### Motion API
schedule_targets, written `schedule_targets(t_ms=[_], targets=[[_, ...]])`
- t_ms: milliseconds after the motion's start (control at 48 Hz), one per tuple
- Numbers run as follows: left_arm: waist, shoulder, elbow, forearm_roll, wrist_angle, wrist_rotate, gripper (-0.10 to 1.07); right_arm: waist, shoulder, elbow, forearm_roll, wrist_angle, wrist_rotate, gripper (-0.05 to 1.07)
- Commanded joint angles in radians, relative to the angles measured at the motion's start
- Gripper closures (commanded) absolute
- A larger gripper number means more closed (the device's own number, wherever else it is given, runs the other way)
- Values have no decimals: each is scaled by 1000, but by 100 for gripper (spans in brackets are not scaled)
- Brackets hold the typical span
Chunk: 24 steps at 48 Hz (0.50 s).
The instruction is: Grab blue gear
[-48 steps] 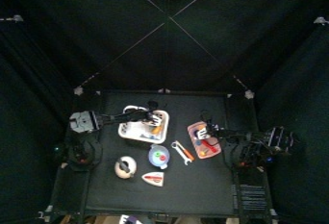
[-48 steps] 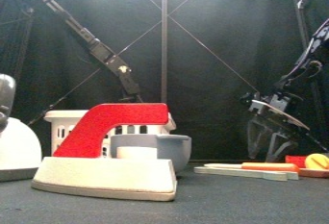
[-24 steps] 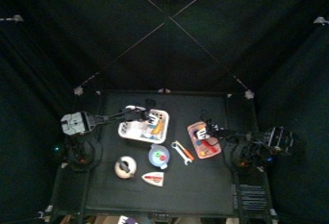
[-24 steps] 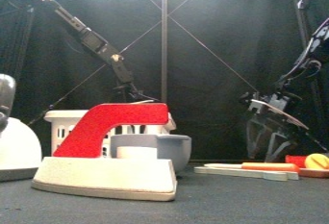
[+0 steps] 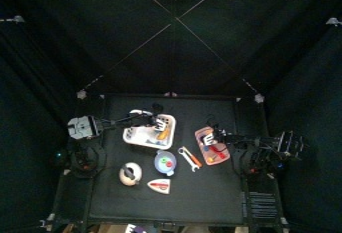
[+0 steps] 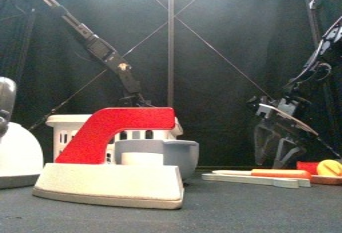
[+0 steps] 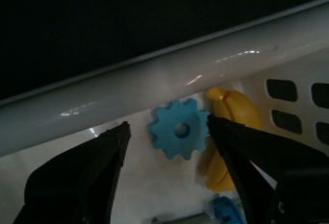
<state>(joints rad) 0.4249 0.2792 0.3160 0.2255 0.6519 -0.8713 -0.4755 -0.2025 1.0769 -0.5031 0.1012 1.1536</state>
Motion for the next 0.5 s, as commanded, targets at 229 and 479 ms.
schedule_targets(t_ms=[229, 479], targets=[[-2, 32, -63, 0, 38, 0, -1, 14, 25, -34, -6, -3, 2, 10], [-2, 44, -64, -2, 41, -2, -1, 21, 41, -44, -6, -3, -2, 10]])
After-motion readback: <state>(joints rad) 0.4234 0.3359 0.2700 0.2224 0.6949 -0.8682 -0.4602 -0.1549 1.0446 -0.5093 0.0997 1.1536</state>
